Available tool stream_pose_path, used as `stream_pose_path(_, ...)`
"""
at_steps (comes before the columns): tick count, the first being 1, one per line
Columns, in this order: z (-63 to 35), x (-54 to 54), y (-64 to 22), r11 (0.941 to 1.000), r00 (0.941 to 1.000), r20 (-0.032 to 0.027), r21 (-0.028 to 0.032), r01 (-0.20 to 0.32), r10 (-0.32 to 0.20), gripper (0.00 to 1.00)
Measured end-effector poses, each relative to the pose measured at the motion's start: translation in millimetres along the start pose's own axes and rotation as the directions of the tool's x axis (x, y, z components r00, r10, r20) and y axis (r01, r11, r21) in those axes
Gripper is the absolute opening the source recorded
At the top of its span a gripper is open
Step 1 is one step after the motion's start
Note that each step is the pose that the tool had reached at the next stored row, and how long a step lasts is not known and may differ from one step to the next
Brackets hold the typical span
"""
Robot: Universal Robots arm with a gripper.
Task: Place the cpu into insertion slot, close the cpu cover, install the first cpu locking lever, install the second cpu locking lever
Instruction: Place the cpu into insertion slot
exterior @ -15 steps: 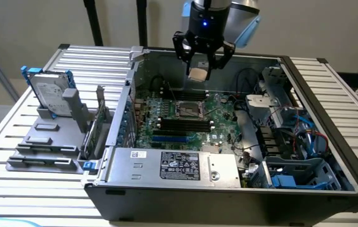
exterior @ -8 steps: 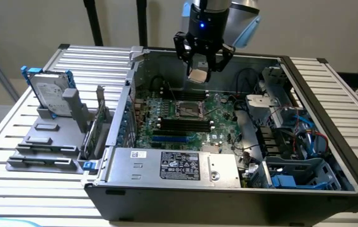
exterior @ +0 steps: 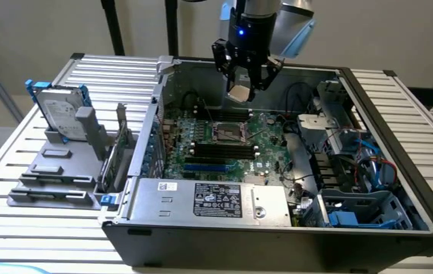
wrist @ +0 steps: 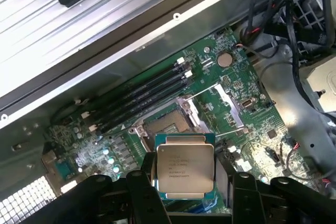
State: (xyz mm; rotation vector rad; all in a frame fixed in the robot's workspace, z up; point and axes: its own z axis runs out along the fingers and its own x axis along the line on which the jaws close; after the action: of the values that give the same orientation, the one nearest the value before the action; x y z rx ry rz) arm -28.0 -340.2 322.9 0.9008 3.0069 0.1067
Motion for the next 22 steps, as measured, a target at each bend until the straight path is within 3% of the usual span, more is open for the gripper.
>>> stream_pose_path(6,1.9,0.0,-0.1,0.9941,0.9941,0.0069,-0.0023,-0.108,0.108,0.55)
stream_pose_path(11,2.8,0.0,-0.2,0.9800,0.9800,0.0125,-0.0049,-0.199,0.199,0.55)
stream_pose_path(16,3.5,-0.1,-0.3,0.9583,0.9581,0.0178,-0.0080,-0.286,0.286,0.55)
stream_pose_path(22,4.4,-0.1,-0.3,0.9214,0.9211,0.0238,-0.0124,-0.388,0.389,0.55)
